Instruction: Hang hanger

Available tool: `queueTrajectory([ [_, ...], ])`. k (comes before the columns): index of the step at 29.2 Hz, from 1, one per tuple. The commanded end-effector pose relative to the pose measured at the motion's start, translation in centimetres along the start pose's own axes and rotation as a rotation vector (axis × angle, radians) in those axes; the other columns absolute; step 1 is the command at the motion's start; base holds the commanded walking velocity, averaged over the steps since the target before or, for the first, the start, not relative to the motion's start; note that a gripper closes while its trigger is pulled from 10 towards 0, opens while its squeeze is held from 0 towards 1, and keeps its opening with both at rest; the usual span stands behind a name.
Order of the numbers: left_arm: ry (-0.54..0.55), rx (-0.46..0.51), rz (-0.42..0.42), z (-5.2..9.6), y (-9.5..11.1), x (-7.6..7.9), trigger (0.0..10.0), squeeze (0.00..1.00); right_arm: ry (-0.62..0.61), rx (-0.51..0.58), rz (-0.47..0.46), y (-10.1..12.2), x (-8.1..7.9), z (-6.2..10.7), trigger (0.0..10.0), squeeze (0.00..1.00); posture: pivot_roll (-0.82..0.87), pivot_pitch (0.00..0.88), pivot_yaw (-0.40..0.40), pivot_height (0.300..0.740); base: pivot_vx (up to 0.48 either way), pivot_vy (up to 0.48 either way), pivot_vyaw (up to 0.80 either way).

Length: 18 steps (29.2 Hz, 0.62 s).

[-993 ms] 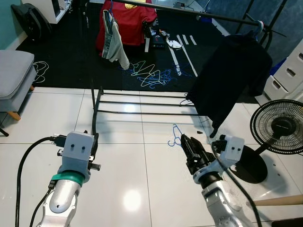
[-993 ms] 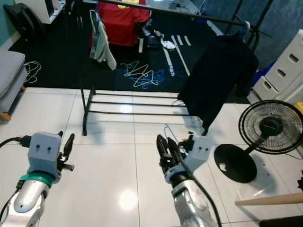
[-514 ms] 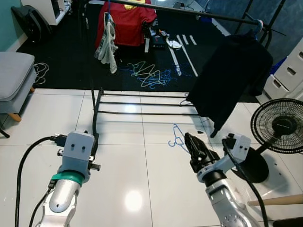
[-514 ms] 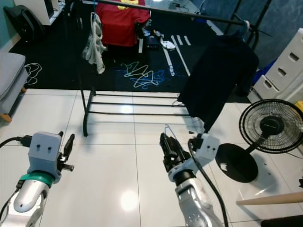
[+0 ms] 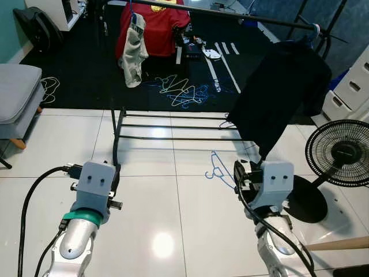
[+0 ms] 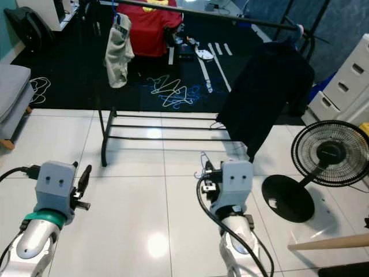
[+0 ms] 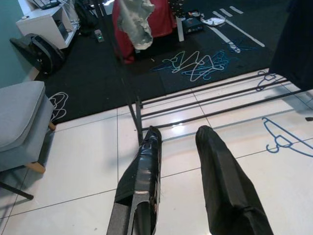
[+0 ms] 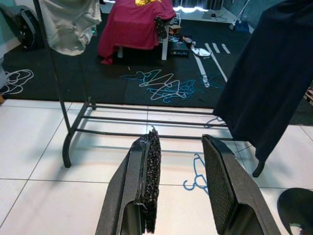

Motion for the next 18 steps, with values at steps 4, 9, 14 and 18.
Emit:
queueTrajectory([
  [4, -0.027, -0.024, 0.012, 0.03, -0.56, 0.62, 10.0, 0.00, -0.023, -0.032, 0.009, -1.12, 0.57, 0.29, 10.0, 0.00, 0.01, 0.048, 0.001, 0.740, 0.000, 0.000, 0.00],
  [9, -0.038, -0.024, 0.019, 0.08, -0.50, 0.79, 10.0, 0.00, -0.026, -0.026, 0.026, -1.36, 0.46, 0.33, 10.0, 0.00, 0.00, 0.049, 0.000, 0.740, 0.000, 0.000, 0.00],
  [14, -0.044, -0.026, 0.016, 0.00, -0.55, 0.91, 10.0, 0.00, -0.017, -0.036, 0.025, -1.55, 0.30, 0.33, 10.0, 0.00, 0.00, 0.049, -0.001, 0.740, 0.000, 0.000, 0.00],
  [18, -0.045, -0.024, 0.022, -0.04, -0.51, 0.91, 10.0, 0.00, -0.018, -0.045, 0.007, -1.73, 0.33, 0.36, 10.0, 0.00, 0.00, 0.050, -0.002, 0.740, 0.000, 0.000, -0.80],
])
Point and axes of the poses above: a point about 5 cm out from each wrist's last joint towards the gripper, its own z axis pointing back from the gripper into the wrist, its own y axis along the axis of the wrist's last joint, x = y × z, the point moved 6 cm from there along -z, pointing out of the wrist towards the gripper, and after that the axes turned 3 degrees about -z, right-handed, at the moved point
